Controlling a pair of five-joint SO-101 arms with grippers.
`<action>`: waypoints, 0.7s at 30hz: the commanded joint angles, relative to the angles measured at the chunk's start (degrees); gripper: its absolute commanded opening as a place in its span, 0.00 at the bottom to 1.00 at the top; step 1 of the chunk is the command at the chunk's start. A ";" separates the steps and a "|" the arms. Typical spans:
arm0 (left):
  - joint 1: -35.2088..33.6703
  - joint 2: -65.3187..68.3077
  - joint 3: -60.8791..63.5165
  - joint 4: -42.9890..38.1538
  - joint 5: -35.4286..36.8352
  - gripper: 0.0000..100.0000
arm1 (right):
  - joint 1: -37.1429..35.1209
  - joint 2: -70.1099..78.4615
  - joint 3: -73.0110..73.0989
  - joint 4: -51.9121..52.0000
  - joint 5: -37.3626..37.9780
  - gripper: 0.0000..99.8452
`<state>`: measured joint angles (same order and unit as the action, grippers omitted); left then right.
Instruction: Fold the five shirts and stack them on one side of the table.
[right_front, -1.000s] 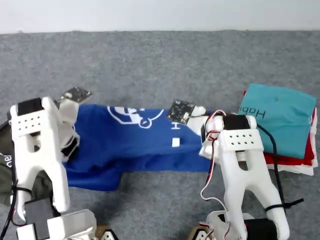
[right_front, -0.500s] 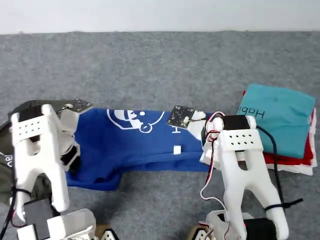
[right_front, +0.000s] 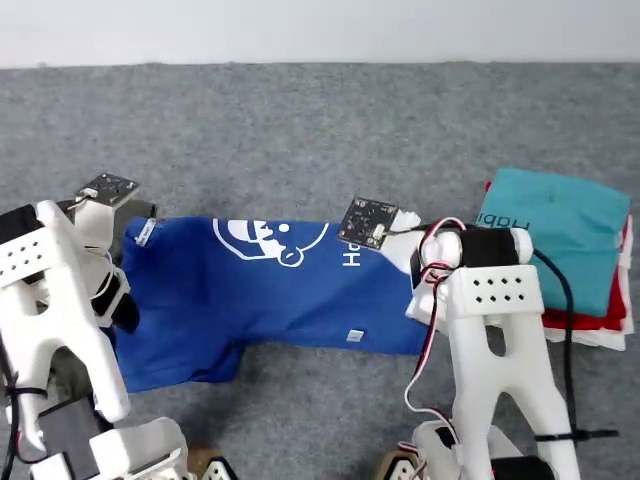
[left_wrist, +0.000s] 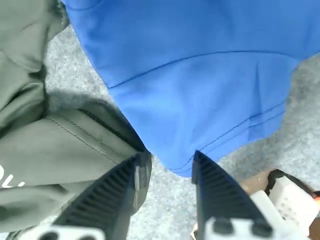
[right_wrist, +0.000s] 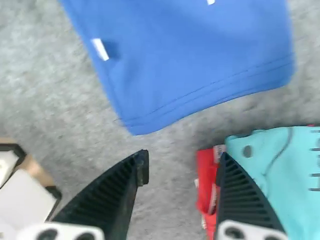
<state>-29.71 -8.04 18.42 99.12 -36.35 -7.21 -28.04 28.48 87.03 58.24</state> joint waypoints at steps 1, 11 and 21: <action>-0.18 -2.46 -1.19 1.58 -0.18 0.16 | -0.40 -2.07 -2.81 -3.74 -3.69 0.22; -2.02 -10.29 -3.38 1.32 5.19 0.15 | -9.80 2.15 -2.11 -8.40 -17.85 0.22; -10.73 -13.89 -2.95 1.32 6.86 0.02 | -29.49 13.14 -8.53 -8.48 -28.92 0.22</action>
<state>-36.66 -20.00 16.84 99.12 -30.11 -30.42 -16.88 25.85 79.21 32.48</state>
